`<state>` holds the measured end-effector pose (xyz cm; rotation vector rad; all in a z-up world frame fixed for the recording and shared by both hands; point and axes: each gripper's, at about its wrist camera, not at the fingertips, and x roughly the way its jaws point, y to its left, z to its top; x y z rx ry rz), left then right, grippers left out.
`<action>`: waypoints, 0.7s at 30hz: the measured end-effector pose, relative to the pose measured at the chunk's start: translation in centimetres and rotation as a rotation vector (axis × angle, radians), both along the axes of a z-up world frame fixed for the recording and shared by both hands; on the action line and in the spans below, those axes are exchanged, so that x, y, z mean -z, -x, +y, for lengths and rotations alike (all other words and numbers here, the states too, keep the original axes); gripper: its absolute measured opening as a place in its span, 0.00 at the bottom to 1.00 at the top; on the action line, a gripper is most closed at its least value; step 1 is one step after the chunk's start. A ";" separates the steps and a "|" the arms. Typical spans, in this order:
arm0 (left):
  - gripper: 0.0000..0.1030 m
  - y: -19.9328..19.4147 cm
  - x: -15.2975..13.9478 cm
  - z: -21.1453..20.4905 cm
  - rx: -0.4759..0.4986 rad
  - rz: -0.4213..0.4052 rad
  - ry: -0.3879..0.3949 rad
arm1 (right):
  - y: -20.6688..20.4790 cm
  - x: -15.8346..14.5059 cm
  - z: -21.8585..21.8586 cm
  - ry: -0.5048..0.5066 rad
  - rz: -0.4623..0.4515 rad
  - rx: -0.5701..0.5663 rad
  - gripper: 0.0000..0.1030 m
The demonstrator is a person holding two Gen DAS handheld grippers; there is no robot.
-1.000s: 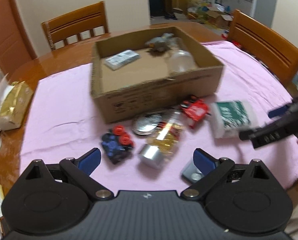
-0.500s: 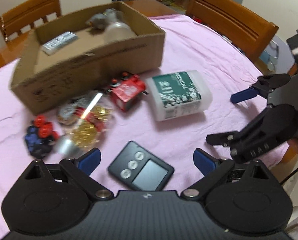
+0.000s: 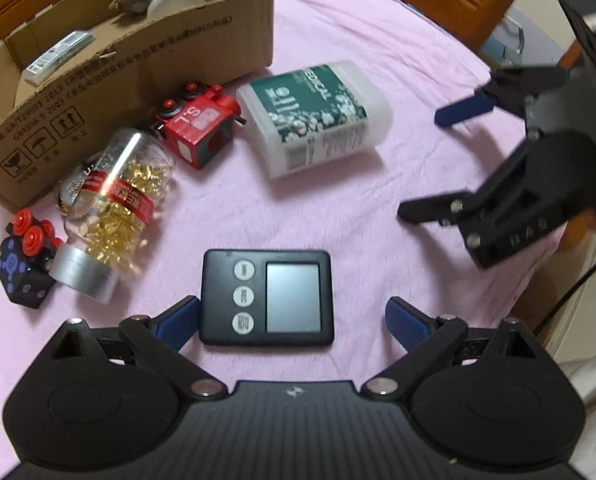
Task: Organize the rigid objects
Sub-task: 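Grasp the black digital timer with left tool while right tool grasps MEDICAL bottle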
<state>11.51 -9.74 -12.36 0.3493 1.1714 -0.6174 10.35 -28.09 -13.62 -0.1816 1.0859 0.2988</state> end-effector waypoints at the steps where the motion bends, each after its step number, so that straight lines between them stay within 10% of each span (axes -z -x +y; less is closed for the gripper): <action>1: 0.90 0.1 0.0 -0.1 -0.001 -0.013 -0.012 | 0.0 0.0 0.0 0.000 0.000 0.001 1.00; 8: 0.67 -0.2 -0.4 0.0 -0.043 -0.088 -0.004 | 0.0 0.0 0.2 0.002 -0.004 0.011 1.00; 21: 0.67 0.6 -0.7 5.5 -0.268 -0.072 -0.029 | 0.3 0.1 0.3 0.003 -0.014 0.052 1.00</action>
